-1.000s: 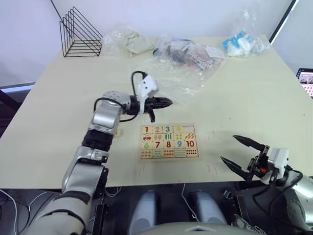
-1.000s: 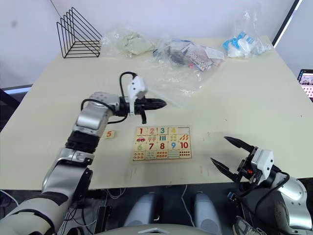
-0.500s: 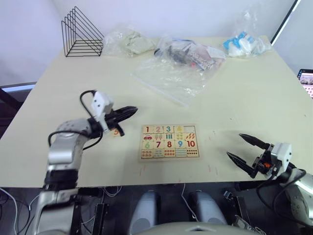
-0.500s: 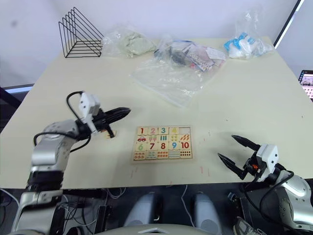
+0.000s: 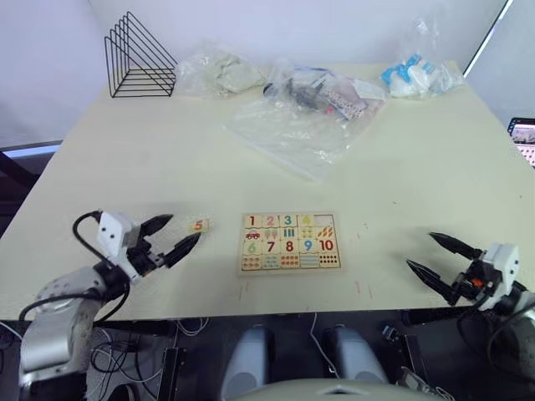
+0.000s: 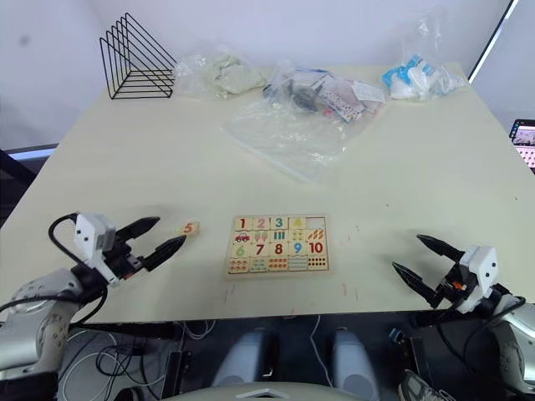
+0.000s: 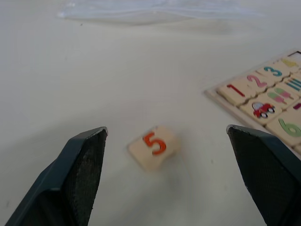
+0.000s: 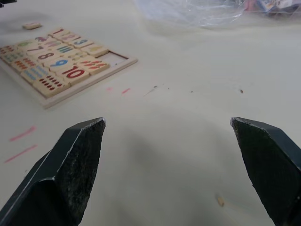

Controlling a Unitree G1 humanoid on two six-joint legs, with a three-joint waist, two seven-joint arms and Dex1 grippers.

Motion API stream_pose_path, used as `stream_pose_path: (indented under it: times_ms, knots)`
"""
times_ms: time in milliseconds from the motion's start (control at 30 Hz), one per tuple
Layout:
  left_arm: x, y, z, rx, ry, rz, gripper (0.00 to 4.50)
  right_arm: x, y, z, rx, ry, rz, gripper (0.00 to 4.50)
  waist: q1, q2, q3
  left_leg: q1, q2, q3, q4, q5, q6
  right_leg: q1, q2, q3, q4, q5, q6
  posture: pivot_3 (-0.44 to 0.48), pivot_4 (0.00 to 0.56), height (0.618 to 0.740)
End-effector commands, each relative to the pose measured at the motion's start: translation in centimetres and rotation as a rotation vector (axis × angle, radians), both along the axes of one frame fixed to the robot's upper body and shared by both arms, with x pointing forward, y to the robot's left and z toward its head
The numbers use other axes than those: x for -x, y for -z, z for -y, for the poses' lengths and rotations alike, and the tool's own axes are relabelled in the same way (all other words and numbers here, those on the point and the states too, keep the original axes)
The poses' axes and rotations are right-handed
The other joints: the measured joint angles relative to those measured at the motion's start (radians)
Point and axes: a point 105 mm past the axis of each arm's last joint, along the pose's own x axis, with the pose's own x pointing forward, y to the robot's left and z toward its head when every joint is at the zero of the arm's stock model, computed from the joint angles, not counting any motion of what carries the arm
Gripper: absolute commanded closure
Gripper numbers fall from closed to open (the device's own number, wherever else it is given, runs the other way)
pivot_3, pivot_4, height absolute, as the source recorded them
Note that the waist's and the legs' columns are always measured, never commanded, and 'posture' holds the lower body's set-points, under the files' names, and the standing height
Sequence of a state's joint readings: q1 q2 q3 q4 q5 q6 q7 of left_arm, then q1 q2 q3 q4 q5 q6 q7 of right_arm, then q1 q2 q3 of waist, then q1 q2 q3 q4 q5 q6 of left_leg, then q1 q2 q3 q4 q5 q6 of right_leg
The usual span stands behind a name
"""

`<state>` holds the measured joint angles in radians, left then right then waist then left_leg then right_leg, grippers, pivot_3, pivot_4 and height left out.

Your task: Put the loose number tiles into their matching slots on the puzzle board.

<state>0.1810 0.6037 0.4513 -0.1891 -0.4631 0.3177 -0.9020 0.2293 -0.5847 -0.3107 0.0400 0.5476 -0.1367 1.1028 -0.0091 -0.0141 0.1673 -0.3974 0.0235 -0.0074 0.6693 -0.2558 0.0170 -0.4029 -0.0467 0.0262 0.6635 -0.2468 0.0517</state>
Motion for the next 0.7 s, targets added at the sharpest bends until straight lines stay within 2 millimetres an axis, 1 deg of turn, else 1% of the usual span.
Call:
stream_pose_path:
  times_ms: [33, 167, 200, 300, 400, 500, 700]
  knots:
    - [1.1, -1.6, -0.9, -0.02, -0.018, 0.069, 0.03, 0.5, -1.1, 0.9, 0.009, -0.012, 0.041, 0.0, -0.001, 0.0, 0.0, 0.0, 0.0, 0.0, 0.0, 0.0, 0.0, 0.0, 0.0, 0.0, 0.0, 0.0, 0.0, 0.0, 0.15, 0.74]
    - [3.1, -0.6, -1.6, -0.049, -0.021, 0.031, 0.03, 1.2, -0.9, 1.4, 0.01, -0.024, 0.03, 0.0, -0.001, 0.0, 0.0, 0.0, 0.0, 0.001, 0.0, 0.0, 0.0, 0.0, 0.0, 0.0, -0.001, 0.0, 0.0, 0.0, 0.15, 0.74]
    - [3.5, -0.3, -1.7, -0.071, -0.014, 0.022, 0.03, 1.4, -0.9, 1.5, 0.012, -0.029, 0.027, 0.0, -0.001, 0.0, 0.0, 0.0, 0.0, 0.001, 0.0, 0.0, 0.0, 0.0, 0.0, 0.0, -0.001, -0.002, -0.003, 0.0, 0.15, 0.74]
    - [4.2, -0.1, -2.3, -0.082, -0.02, 0.016, 0.03, 2.1, -0.6, 2.1, 0.041, -0.035, 0.007, 0.0, 0.0, -0.001, -0.001, 0.0, 0.0, 0.003, 0.0, 0.0, 0.0, 0.0, 0.0, 0.0, -0.001, -0.002, -0.004, 0.0, 0.15, 0.74]
    - [4.7, 0.3, -2.6, -0.077, -0.013, 0.004, 0.03, 2.9, -0.8, 2.9, 0.047, -0.014, 0.003, 0.0, 0.001, -0.001, -0.001, 0.0, 0.0, 0.004, 0.0, 0.0, 0.0, 0.0, 0.0, 0.0, -0.001, -0.003, -0.004, 0.0, 0.15, 0.74]
    - [4.8, 0.5, -2.7, -0.061, -0.005, 0.006, 0.03, 3.4, -0.9, 3.3, 0.056, -0.01, 0.004, 0.0, -0.001, -0.001, -0.001, 0.0, 0.0, 0.004, 0.0, 0.0, 0.0, 0.0, 0.0, 0.0, -0.001, -0.003, -0.004, 0.0, 0.15, 0.74]
    - [4.9, 1.0, -3.6, -0.048, -0.01, 0.006, 0.03, 3.4, -1.1, 3.4, 0.063, -0.006, 0.011, 0.0, -0.002, -0.001, -0.002, 0.0, 0.0, 0.005, 0.0, 0.0, 0.0, 0.0, 0.0, 0.0, -0.001, -0.003, -0.004, 0.0, 0.15, 0.74]
